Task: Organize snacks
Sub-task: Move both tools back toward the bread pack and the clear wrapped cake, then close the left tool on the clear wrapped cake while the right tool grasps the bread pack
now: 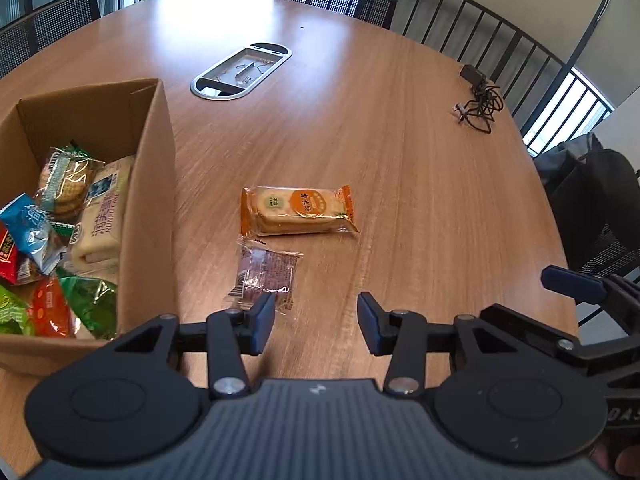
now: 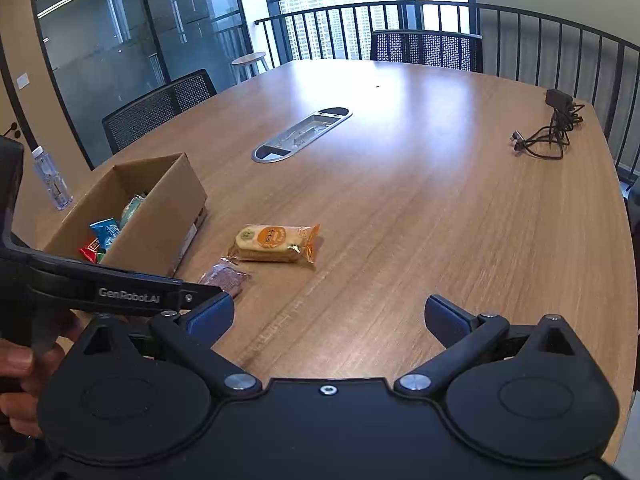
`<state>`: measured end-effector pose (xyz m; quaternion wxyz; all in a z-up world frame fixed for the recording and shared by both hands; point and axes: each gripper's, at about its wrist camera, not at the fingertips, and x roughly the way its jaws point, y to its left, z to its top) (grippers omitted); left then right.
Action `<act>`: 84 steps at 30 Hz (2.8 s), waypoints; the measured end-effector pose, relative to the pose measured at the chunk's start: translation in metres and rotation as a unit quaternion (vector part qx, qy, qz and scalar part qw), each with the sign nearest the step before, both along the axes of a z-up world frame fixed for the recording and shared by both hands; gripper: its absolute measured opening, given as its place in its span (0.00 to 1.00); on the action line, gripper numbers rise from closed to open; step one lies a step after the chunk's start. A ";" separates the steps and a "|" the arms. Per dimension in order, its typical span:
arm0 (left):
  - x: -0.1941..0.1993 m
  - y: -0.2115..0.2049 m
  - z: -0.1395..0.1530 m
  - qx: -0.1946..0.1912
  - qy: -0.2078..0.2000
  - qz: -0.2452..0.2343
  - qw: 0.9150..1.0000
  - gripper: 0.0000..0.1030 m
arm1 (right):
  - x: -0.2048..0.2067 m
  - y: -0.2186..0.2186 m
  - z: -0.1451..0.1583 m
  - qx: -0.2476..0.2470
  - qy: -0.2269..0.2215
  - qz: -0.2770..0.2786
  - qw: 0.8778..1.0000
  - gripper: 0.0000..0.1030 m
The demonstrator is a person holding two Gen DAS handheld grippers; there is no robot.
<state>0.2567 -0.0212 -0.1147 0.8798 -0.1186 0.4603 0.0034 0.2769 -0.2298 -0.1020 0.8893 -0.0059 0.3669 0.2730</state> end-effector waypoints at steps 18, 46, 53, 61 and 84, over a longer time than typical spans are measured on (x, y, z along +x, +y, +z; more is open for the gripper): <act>0.024 0.007 -0.041 0.050 0.021 0.031 0.998 0.43 | 0.018 0.032 -0.013 -0.017 0.002 0.028 0.999 0.99; -0.012 0.036 0.025 -0.041 -0.073 0.060 0.995 0.00 | 0.049 0.059 -0.036 -0.017 -0.019 0.062 0.998 0.96; -0.007 0.040 0.033 -0.047 -0.068 0.052 0.995 0.01 | 0.059 0.074 -0.046 -0.025 -0.019 0.071 0.997 0.96; -0.003 0.053 0.017 -0.075 -0.036 0.096 0.992 0.19 | 0.067 0.096 -0.062 -0.055 -0.033 0.108 0.992 0.74; 0.014 0.034 -0.031 -0.124 0.010 0.168 0.978 0.60 | 0.064 0.064 -0.063 -0.104 -0.024 0.129 0.986 0.32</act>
